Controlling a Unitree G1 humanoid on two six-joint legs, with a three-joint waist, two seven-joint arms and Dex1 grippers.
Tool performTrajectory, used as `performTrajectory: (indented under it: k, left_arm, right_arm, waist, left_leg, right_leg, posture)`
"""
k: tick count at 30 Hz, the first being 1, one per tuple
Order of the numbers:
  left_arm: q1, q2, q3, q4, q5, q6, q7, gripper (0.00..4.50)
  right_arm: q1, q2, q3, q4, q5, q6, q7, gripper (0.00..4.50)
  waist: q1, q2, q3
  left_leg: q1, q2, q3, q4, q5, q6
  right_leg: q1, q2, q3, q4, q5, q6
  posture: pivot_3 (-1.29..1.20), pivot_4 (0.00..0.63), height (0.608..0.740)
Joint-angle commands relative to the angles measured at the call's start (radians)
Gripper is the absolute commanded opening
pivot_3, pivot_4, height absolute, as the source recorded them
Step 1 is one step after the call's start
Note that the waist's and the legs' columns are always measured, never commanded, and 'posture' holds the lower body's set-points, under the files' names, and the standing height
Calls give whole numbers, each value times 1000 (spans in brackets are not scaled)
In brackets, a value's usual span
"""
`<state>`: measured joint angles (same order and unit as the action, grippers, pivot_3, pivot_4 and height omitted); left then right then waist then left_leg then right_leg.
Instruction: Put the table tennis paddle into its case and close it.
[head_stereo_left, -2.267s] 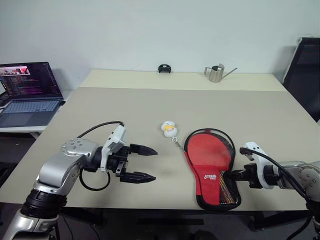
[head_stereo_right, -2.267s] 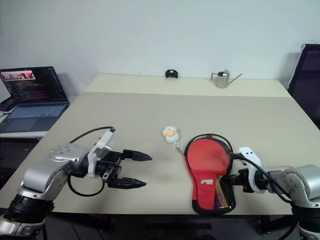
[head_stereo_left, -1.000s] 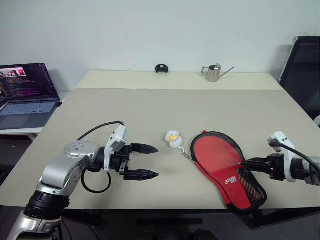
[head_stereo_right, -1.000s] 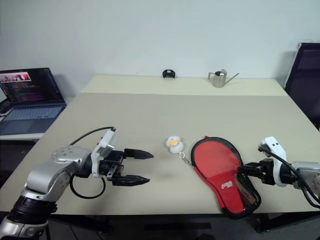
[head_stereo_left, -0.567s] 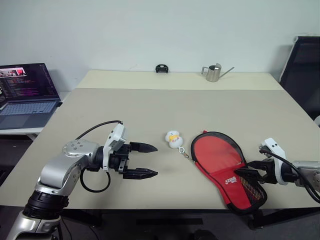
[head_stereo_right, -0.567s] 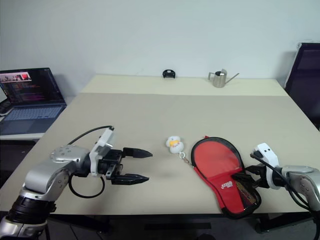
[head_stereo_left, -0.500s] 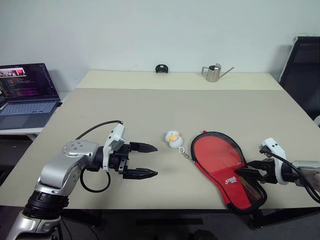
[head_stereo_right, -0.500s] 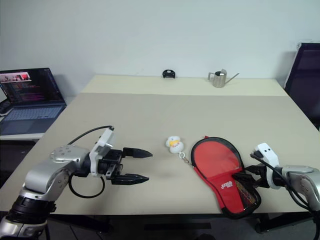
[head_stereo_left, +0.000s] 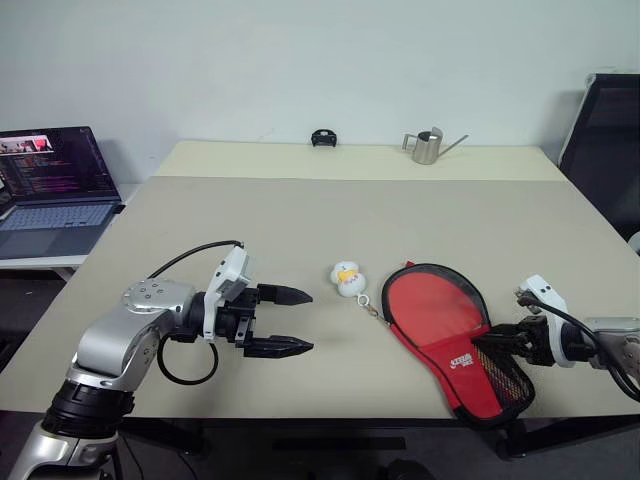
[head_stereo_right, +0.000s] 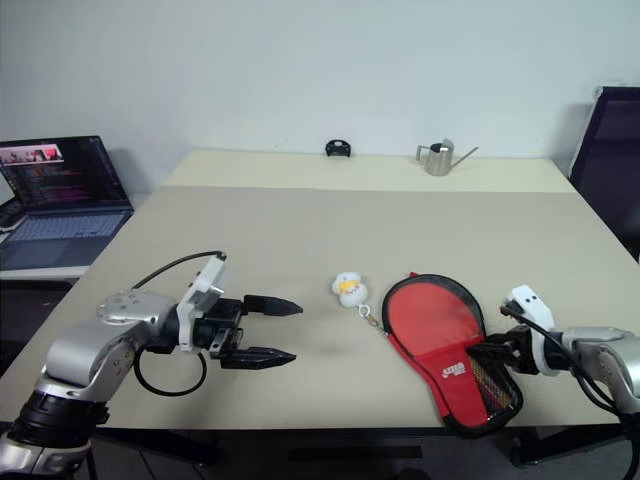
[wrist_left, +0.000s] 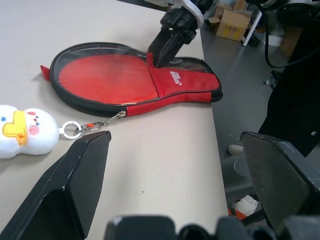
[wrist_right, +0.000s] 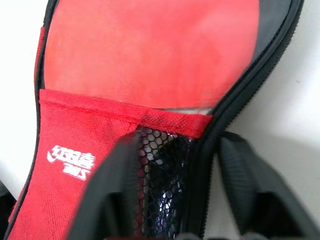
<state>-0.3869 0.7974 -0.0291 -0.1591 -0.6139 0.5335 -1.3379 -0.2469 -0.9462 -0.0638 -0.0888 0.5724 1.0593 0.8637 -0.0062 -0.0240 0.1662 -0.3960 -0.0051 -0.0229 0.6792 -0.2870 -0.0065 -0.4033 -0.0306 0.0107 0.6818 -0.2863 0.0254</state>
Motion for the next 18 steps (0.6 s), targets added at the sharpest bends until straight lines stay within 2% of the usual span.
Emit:
performTrajectory:
  k: [1,4,5,10,18]
  left_arm:
    - [-6,13,39,-26,-13,-6,4,4500]
    - [-3,15,42,-28,-14,-4,4,4500]
    - [-3,15,43,-27,-14,-4,4,4500]
    - [2,19,48,-24,-10,-4,-1,4500]
    - [13,35,64,-24,-13,0,-1,4500]
  right_arm:
    - [10,-23,31,16,-29,-3,18,1033]
    - [16,-32,39,7,-23,5,36,174]
    - [26,-34,42,-5,-18,13,42,28]
    - [54,-9,36,-60,19,78,28,28]
    - [14,177,-27,-127,91,268,-104,28]
  waist:
    - [0,0,0]
    - [0,0,0]
    - [0,0,0]
    - [2,0,0]
    - [-14,-6,-3]
  left_leg:
    - [0,0,0,0,0,0]
    - [0,0,0,0,0,0]
    - [0,0,0,0,0,0]
    - [0,0,-1,0,0,0]
    - [2,3,0,-1,0,0]
  right_leg:
    - [0,0,0,0,0,0]
    - [0,0,0,0,0,0]
    - [0,0,0,0,0,0]
    - [0,0,-1,0,0,0]
    - [0,2,0,0,0,0]
  posture:
    - [0,150,740]
    - [0,150,740]
    - [0,150,740]
    - [0,150,740]
    - [0,150,740]
